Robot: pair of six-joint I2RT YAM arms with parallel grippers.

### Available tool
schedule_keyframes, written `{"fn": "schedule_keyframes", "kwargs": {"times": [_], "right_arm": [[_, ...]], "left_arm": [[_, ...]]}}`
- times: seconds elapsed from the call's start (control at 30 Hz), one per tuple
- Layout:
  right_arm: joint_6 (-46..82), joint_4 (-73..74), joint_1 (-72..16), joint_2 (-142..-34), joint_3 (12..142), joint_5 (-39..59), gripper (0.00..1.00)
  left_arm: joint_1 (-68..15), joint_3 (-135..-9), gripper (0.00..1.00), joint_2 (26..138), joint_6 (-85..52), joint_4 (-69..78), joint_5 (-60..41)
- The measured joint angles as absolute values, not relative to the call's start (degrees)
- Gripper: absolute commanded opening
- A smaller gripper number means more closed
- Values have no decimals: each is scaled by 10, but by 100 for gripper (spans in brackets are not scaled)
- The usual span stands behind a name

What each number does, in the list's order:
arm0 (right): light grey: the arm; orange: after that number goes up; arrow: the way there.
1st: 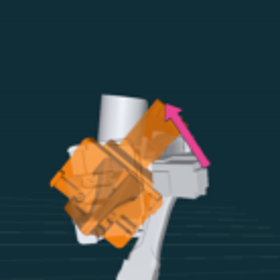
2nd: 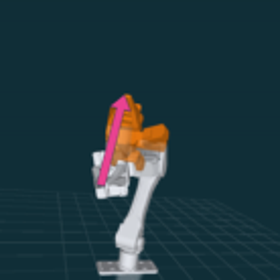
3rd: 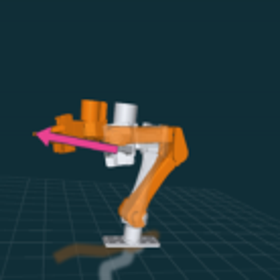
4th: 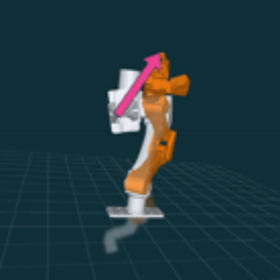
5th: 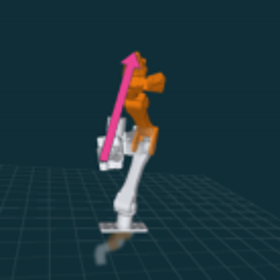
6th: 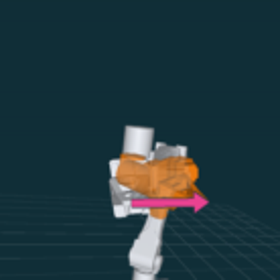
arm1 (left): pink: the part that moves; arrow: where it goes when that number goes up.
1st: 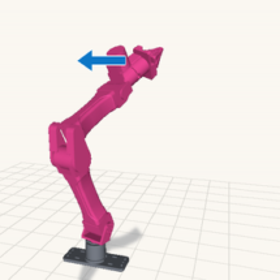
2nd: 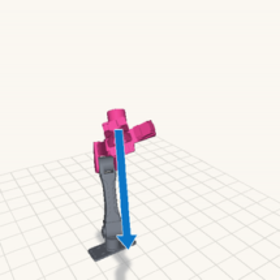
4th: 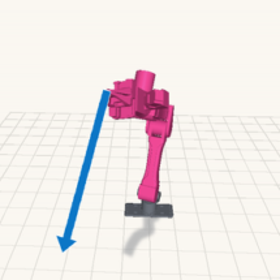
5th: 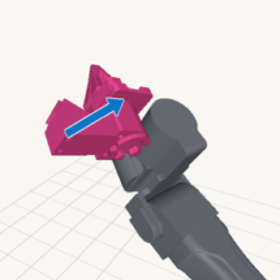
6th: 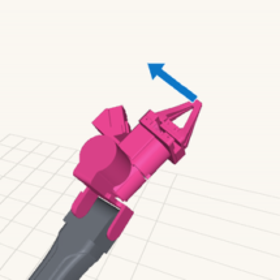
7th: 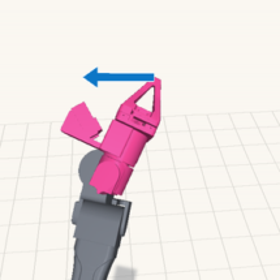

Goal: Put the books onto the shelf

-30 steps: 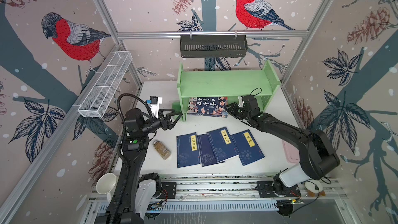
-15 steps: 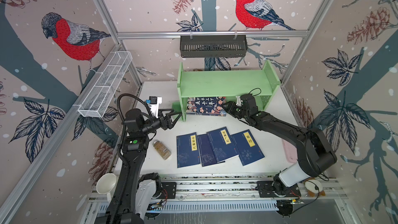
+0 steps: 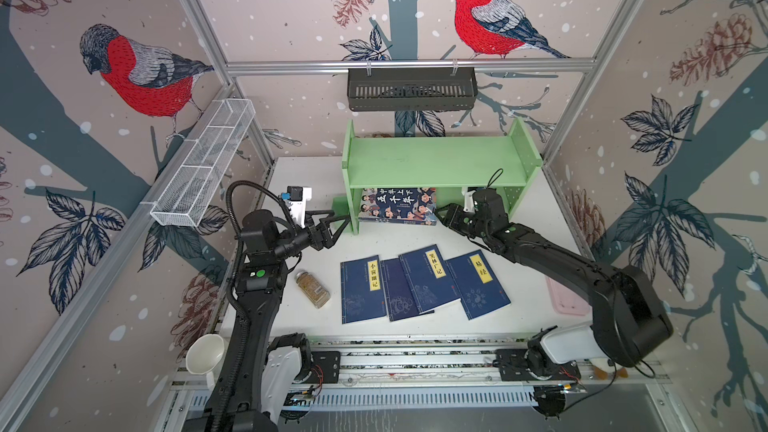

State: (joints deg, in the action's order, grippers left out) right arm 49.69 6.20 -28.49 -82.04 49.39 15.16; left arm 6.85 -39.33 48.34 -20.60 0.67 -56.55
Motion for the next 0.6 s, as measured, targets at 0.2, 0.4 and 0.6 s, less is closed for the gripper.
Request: {"fn": "schedule_keyframes", "kwargs": {"times": [0.2,0.4,0.6], "right_arm": [[495,77,-285,-828,490,164,47],[498,100,-284,-839,485,179,41],[527,148,-276,-847,463,209,34]], "left_arm": [[69,-392,85,482,-206,7,-566],[69,-390,85,481,-206,7,-566],[69,-387,85,478,-208,8,-566]]}}
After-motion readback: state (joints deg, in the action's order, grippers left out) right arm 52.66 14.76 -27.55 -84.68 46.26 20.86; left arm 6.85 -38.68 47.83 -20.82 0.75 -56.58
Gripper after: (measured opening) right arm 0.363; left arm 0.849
